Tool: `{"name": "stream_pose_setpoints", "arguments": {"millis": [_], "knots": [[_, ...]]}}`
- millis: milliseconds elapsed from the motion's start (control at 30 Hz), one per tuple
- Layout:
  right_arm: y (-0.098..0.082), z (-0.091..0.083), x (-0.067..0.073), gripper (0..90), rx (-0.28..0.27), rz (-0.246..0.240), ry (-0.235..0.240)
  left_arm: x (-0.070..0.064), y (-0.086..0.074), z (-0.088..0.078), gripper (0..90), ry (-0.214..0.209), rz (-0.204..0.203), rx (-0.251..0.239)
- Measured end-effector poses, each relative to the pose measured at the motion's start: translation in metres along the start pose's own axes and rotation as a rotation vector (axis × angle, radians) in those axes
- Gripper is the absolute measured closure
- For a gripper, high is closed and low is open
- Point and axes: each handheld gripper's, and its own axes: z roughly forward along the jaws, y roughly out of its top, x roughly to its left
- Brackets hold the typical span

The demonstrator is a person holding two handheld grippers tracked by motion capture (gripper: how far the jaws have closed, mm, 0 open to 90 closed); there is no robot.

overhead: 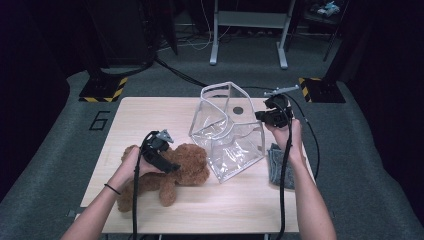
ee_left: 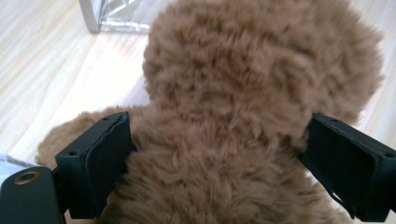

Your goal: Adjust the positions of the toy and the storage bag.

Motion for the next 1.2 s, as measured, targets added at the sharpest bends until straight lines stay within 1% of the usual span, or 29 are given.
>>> {"name": "stream_pose_setpoints", "arguments": {"millis": [33,67,100,133,167,200,233,267,333,367,400,433,467,533,600,667,733,800,867,900,967,1033,1067,1133,1167,1200], "knots": [[0.000,0.000,0.000,88.6,-0.002,0.001,-0.001,-0.001,-0.002,0.002,10.0,-0.001,0.001,0.007],[0.000,0.000,-0.001,88.6,-0.001,0.009,0.001,-0.002,-0.002,0.003,10.2,0.008,0.006,0.008],[0.000,0.000,-0.001,88.6,-0.001,0.009,0.000,-0.003,-0.003,0.002,10.7,0.001,0.007,0.012],[0.000,0.001,-0.001,88.5,-0.001,0.008,0.001,-0.003,-0.003,0.002,11.0,0.014,0.010,0.009],[0.001,0.001,-0.001,88.6,-0.001,0.008,-0.001,-0.004,-0.002,0.003,11.2,0.011,0.010,0.017],[0.001,0.001,0.000,88.5,0.000,0.006,-0.002,-0.005,-0.002,0.004,11.2,0.022,0.023,0.025],[0.001,0.001,0.001,88.6,-0.002,0.014,-0.007,-0.007,-0.002,0.005,11.1,0.037,0.027,0.030],[0.001,0.001,0.001,88.5,0.001,0.004,-0.007,-0.007,-0.002,0.007,11.0,0.049,0.032,0.033],[0.001,0.001,0.001,88.6,0.000,0.005,-0.008,-0.008,-0.003,0.009,10.7,0.056,0.034,0.036],[0.001,0.001,0.001,88.5,0.001,0.006,-0.007,-0.008,-0.004,0.010,10.3,0.059,0.026,0.039],[0.001,0.001,0.001,88.5,0.002,0.007,-0.007,-0.008,-0.005,0.012,10.1,0.059,0.032,0.046],[0.001,0.001,0.001,88.5,0.001,0.008,-0.006,-0.007,-0.006,0.014,10.0,0.059,0.036,0.062],[0.001,0.001,0.001,88.6,0.003,0.009,-0.004,-0.008,-0.008,0.017,10.1,0.068,0.041,0.072],[0.001,0.001,0.001,88.5,0.003,0.008,-0.004,-0.010,-0.012,0.022,10.7,0.076,0.063,0.113],[0.001,0.001,0.000,88.5,0.002,0.010,-0.002,-0.012,-0.013,0.025,10.5,0.095,0.080,0.142],[0.001,0.002,0.000,88.5,0.000,0.013,0.000,-0.014,-0.013,0.030,8.0,0.117,0.091,0.174],[0.001,0.002,0.000,88.5,-0.001,0.012,0.001,-0.014,-0.012,0.035,8.0,0.133,0.101,0.192],[0.001,0.002,0.000,88.5,-0.001,0.008,0.002,-0.013,-0.013,0.038,12.3,0.149,0.110,0.198],[0.000,0.002,0.000,88.5,-0.004,0.007,0.004,-0.010,-0.014,0.037,18.9,0.143,0.090,0.181],[0.000,0.002,0.000,88.6,-0.005,0.009,0.006,-0.008,-0.015,0.036,22.5,0.130,0.086,0.170],[0.000,0.001,0.000,88.6,-0.006,0.010,0.008,-0.005,-0.019,0.034,31.5,0.119,0.056,0.133],[0.000,0.002,0.000,88.5,-0.005,0.011,0.010,-0.003,-0.021,0.032,40.0,0.118,0.040,0.112],[0.000,0.002,0.000,88.5,-0.006,0.012,0.011,-0.003,-0.021,0.032,43.6,0.125,0.035,0.107],[0.000,0.002,0.000,88.6,-0.006,0.012,0.014,-0.003,-0.022,0.031,48.1,0.125,0.035,0.100],[0.000,0.002,0.000,88.5,-0.007,0.013,0.013,-0.003,-0.022,0.030,49.1,0.134,0.031,0.093],[0.000,0.002,0.000,88.5,-0.007,0.013,0.014,-0.002,-0.022,0.029,50.4,0.130,0.036,0.093]]}}
